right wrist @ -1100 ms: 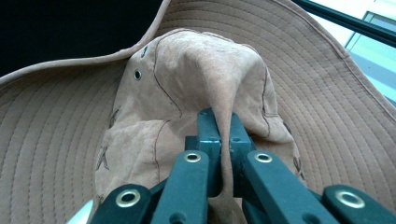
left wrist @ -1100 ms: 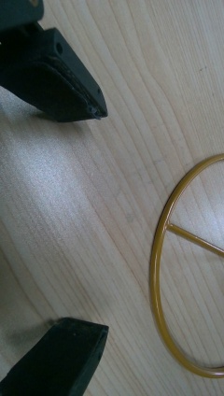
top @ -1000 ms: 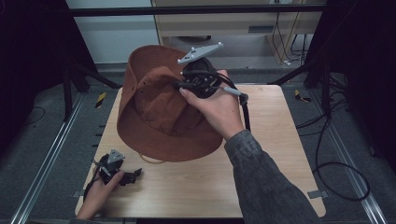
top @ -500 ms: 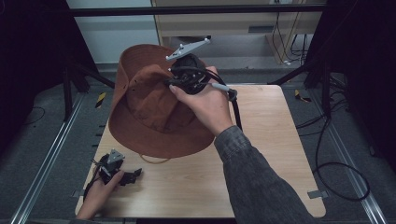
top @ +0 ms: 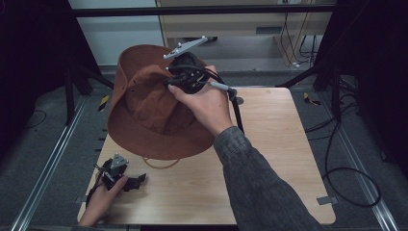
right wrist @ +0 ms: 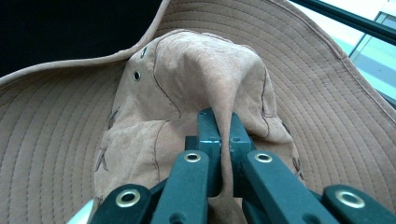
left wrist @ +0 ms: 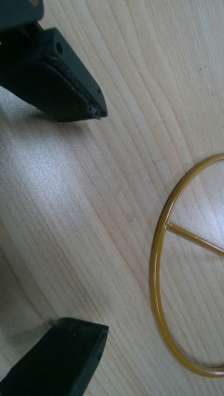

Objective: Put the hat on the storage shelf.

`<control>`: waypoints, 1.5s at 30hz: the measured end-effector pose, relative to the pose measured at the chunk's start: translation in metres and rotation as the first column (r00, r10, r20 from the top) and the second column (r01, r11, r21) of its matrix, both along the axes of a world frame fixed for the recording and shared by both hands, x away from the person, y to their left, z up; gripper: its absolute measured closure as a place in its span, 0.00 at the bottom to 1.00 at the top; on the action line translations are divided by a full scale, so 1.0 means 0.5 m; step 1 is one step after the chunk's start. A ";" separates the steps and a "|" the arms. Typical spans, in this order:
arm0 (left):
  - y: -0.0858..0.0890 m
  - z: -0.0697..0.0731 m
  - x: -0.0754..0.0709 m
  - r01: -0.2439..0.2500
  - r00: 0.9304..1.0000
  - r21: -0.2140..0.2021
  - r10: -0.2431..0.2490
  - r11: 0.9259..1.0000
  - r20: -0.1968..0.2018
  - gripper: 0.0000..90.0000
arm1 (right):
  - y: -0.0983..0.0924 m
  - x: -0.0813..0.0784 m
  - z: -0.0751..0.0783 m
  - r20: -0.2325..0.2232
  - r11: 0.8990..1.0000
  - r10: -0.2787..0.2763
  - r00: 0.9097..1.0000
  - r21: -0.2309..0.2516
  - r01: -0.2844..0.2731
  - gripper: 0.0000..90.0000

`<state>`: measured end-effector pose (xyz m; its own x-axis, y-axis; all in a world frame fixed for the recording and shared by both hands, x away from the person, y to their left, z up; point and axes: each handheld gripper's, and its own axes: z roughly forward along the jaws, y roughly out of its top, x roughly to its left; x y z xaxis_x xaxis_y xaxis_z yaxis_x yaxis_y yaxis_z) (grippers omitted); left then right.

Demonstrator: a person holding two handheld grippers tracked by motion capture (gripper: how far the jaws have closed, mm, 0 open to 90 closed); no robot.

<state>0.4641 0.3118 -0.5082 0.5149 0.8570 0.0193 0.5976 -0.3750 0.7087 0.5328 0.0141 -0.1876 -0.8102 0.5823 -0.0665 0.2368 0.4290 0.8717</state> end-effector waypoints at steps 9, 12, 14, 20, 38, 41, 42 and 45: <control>0.000 0.000 0.000 -0.001 1.000 -0.001 0.001 1.000 -0.002 0.00 | 0.022 0.017 -0.006 -0.011 1.000 0.002 1.000 -0.007 -0.002 0.99; 0.000 0.000 0.000 0.000 1.000 -0.001 0.000 1.000 -0.002 0.00 | 0.030 0.021 -0.009 -0.014 1.000 0.006 1.000 -0.011 -0.006 0.99; 0.000 0.000 0.000 0.000 1.000 -0.001 0.000 1.000 -0.002 0.00 | 0.036 0.023 -0.011 -0.018 1.000 0.007 1.000 -0.011 -0.008 0.99; 0.000 0.000 0.000 0.000 1.000 -0.001 0.000 1.000 -0.002 0.00 | 0.046 0.030 -0.018 -0.026 1.000 0.009 1.000 -0.021 -0.009 0.99; 0.000 0.000 0.000 0.003 1.000 0.000 -0.003 1.000 -0.001 0.00 | 0.070 0.041 -0.038 -0.049 0.999 0.025 0.999 -0.035 -0.026 0.99; 0.000 0.000 0.000 0.002 1.000 -0.001 -0.002 1.000 -0.002 0.00 | 0.075 0.040 -0.039 -0.052 0.999 0.029 0.998 -0.035 -0.031 0.99; 0.000 0.000 0.000 0.002 1.000 0.000 -0.002 1.000 -0.002 0.00 | 0.077 0.040 -0.039 -0.051 0.999 0.031 0.998 -0.035 -0.033 0.99; 0.000 0.000 0.000 0.005 1.000 0.002 -0.005 1.000 -0.003 0.00 | 0.084 0.038 -0.040 -0.050 0.999 0.040 0.998 -0.032 -0.042 0.99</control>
